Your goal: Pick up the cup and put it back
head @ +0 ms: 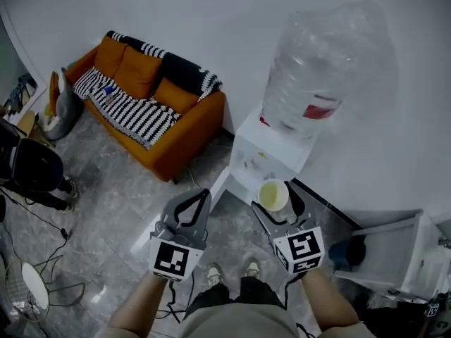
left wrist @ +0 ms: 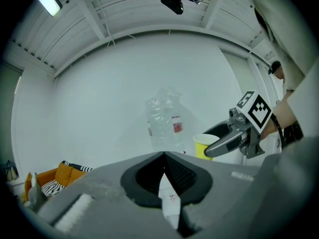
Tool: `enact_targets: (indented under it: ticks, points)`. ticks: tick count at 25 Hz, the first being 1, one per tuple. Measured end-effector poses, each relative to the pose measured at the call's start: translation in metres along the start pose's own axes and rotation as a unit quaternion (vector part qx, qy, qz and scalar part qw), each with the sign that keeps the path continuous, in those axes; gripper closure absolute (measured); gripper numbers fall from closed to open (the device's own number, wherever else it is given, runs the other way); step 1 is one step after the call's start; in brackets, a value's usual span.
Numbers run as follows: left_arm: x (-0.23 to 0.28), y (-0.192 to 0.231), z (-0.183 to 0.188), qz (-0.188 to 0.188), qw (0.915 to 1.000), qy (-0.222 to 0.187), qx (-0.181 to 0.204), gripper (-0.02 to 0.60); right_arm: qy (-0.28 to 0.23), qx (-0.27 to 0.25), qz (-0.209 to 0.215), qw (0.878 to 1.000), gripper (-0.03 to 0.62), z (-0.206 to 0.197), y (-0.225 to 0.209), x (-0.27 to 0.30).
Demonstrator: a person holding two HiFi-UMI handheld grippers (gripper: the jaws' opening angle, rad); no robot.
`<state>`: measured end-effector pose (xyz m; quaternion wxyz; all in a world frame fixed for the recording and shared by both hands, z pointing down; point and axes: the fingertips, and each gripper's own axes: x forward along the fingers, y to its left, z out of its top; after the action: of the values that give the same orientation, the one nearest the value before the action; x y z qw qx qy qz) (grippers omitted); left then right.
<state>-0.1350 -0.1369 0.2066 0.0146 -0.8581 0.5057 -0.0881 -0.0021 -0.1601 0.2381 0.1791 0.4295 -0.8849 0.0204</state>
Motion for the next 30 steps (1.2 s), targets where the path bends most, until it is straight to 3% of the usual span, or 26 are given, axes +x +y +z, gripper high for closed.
enact_targets:
  ticks: [5, 12, 15, 18, 23, 30]
  points:
    - [0.037, 0.01, -0.031, -0.004, 1.0, 0.005, -0.002, 0.58, 0.008, 0.013, -0.022, 1.0, 0.224, -0.037, -0.017, 0.049]
    - [0.1, 0.023, -0.109, -0.014, 0.9993, 0.033, -0.006, 0.58, 0.03, 0.094, -0.026, 0.995, 0.224, -0.114, -0.047, 0.124]
    - [0.127, 0.026, -0.143, -0.023, 0.9986, 0.046, 0.01, 0.58, 0.05, 0.097, -0.021, 0.994, 0.224, -0.152, -0.052, 0.153]
    - [0.154, 0.025, -0.173, -0.019, 0.9982, 0.054, -0.019, 0.58, 0.068, 0.096, -0.014, 0.993, 0.224, -0.188, -0.053, 0.179]
    - [0.184, 0.021, -0.228, -0.029, 0.9969, 0.072, -0.01, 0.58, 0.094, 0.089, -0.001, 0.992, 0.224, -0.242, -0.049, 0.217]
    - [0.211, 0.021, -0.317, -0.018, 0.9926, 0.112, -0.043, 0.58, 0.125, 0.087, 0.027, 0.988, 0.224, -0.316, -0.038, 0.268]
